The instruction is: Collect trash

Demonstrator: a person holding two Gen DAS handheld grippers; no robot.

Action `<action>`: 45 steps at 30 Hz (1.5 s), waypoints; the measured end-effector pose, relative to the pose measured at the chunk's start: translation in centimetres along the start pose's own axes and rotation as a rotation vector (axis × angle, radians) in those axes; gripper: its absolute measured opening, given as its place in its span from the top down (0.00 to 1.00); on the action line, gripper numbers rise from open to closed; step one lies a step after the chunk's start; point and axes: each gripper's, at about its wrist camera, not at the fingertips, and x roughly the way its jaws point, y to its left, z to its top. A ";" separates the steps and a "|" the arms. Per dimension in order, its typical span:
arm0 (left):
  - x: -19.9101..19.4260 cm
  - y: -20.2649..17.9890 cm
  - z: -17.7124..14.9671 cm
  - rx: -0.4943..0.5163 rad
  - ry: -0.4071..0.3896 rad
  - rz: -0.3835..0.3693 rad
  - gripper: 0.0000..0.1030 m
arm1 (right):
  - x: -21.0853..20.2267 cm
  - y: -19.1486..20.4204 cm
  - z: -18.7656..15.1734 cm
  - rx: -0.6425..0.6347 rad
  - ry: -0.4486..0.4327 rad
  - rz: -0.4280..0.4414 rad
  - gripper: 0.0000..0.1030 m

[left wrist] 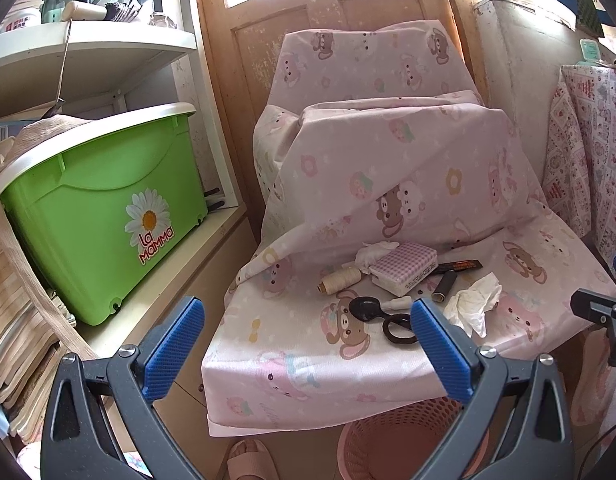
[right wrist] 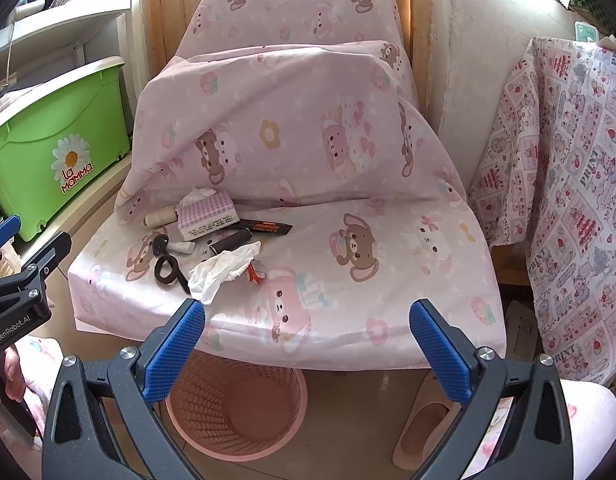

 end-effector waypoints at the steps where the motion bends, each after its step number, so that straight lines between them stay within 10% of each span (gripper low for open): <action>1: 0.0 0.0 0.0 -0.003 0.001 -0.001 0.01 | 0.0 0.0 0.0 -0.001 0.000 -0.001 0.00; 45: 4.5 1.1 -1.6 -0.072 0.254 -0.104 0.05 | 0.7 1.3 -0.6 -0.058 0.002 0.036 0.00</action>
